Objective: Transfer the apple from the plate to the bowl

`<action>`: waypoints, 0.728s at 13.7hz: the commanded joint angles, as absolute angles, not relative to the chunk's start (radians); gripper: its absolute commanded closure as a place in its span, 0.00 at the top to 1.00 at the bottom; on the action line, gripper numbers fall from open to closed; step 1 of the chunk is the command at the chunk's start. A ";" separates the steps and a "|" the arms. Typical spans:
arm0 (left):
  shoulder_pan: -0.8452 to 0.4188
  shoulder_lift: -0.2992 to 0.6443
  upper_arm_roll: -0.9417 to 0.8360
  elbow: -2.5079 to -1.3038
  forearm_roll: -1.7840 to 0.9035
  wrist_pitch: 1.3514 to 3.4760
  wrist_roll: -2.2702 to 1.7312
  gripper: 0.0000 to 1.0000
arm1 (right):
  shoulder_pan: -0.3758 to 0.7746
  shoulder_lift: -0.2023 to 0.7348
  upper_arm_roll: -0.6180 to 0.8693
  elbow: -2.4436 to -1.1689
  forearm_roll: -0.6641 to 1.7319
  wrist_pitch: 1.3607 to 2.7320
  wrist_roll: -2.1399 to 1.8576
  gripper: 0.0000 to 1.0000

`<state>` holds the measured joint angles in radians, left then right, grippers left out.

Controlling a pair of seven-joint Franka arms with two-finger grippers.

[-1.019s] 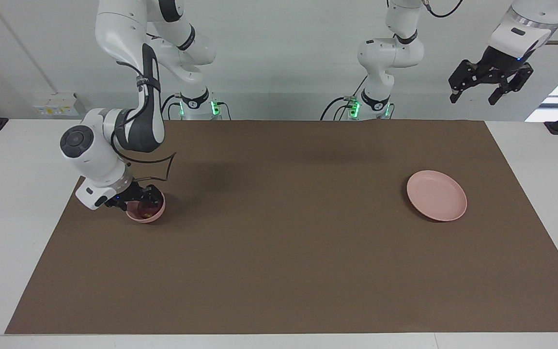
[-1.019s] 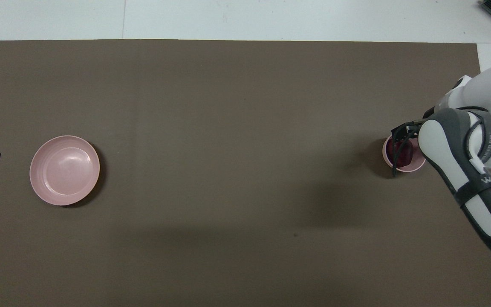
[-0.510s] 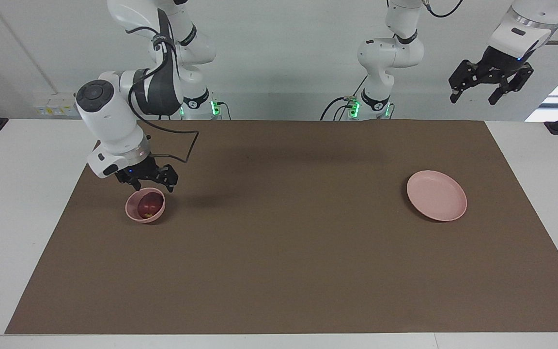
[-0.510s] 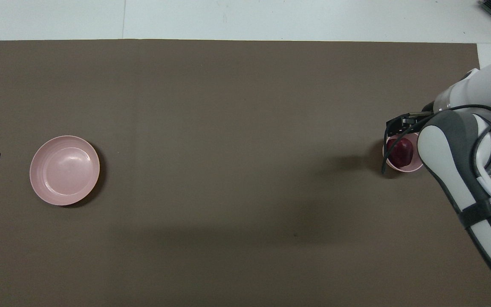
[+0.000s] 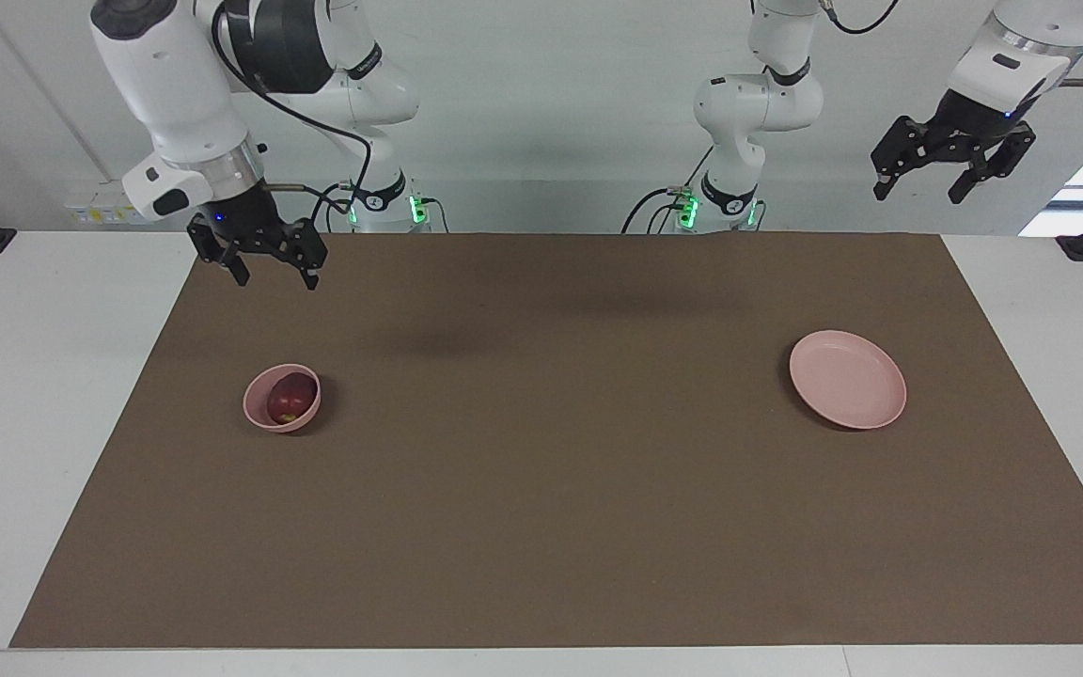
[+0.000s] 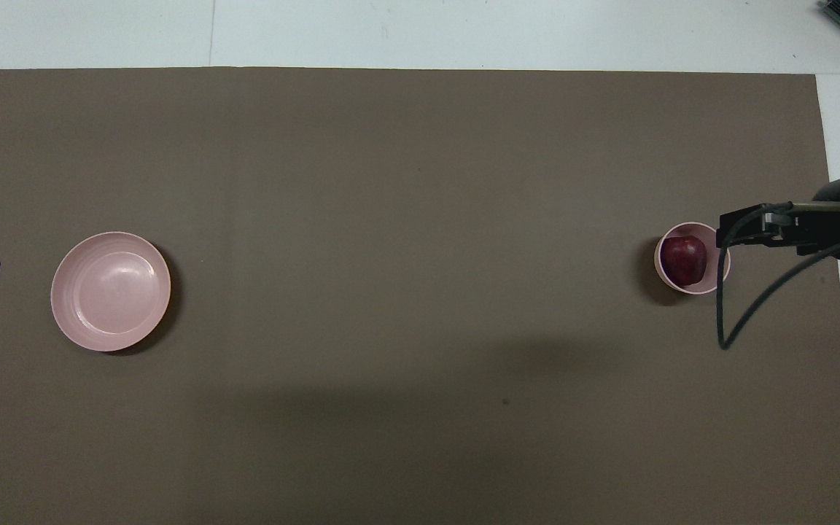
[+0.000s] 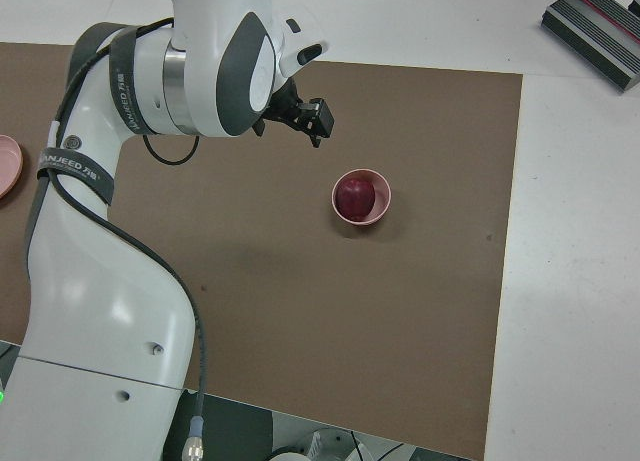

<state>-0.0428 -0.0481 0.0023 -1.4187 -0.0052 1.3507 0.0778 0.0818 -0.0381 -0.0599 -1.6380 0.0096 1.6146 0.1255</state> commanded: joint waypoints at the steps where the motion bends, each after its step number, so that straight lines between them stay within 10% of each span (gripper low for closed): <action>1: -0.032 -0.074 -0.006 -1.451 0.014 1.373 0.080 1.00 | 0.071 -0.047 -0.067 -1.572 -0.014 1.514 0.083 1.00; 10: -0.032 -0.075 -0.008 -1.453 0.012 1.370 0.081 1.00 | 0.017 -0.130 -0.089 -1.618 -0.012 1.440 0.002 1.00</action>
